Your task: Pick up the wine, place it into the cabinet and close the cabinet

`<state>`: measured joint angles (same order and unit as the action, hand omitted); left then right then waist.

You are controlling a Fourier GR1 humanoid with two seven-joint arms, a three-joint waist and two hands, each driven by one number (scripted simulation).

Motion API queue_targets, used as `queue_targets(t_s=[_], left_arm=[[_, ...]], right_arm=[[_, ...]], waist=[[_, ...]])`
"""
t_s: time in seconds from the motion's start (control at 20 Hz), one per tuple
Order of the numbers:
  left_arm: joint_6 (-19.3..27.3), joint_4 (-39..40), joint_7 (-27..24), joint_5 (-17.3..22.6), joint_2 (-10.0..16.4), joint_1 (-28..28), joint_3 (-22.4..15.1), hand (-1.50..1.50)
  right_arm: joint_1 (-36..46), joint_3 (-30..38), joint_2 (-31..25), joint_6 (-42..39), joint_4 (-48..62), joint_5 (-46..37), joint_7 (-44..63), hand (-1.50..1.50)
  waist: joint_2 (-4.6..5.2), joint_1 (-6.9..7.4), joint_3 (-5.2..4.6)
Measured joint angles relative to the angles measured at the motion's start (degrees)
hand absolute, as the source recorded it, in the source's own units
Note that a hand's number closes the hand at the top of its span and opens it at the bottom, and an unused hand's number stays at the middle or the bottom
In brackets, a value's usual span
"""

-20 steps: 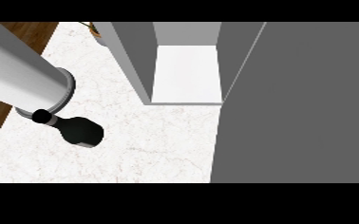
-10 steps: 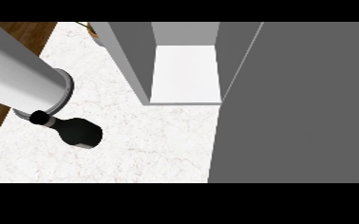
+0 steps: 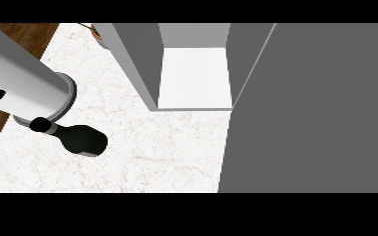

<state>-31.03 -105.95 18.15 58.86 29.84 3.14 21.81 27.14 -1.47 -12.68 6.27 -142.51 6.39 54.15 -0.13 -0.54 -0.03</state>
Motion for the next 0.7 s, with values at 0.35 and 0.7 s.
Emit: queue_targets(t_s=[0.35,0.7], left_arm=[[-1.7,4.5,-1.8,-7.1,-2.5,-2.7,-1.1,-1.50],[-6.8,10.5,-5.7,-14.2,-5.0,-2.3,-0.9,-1.50]], right_arm=[[2.7,1.8,-1.0,0.2,-0.1,0.1,1.8,-1.50],[5.1,1.4,-1.1,0.8,0.1,-0.2,3.4,-1.50]], waist=[[-0.01,0.02,0.01],[-0.01,0.12,-0.01]])
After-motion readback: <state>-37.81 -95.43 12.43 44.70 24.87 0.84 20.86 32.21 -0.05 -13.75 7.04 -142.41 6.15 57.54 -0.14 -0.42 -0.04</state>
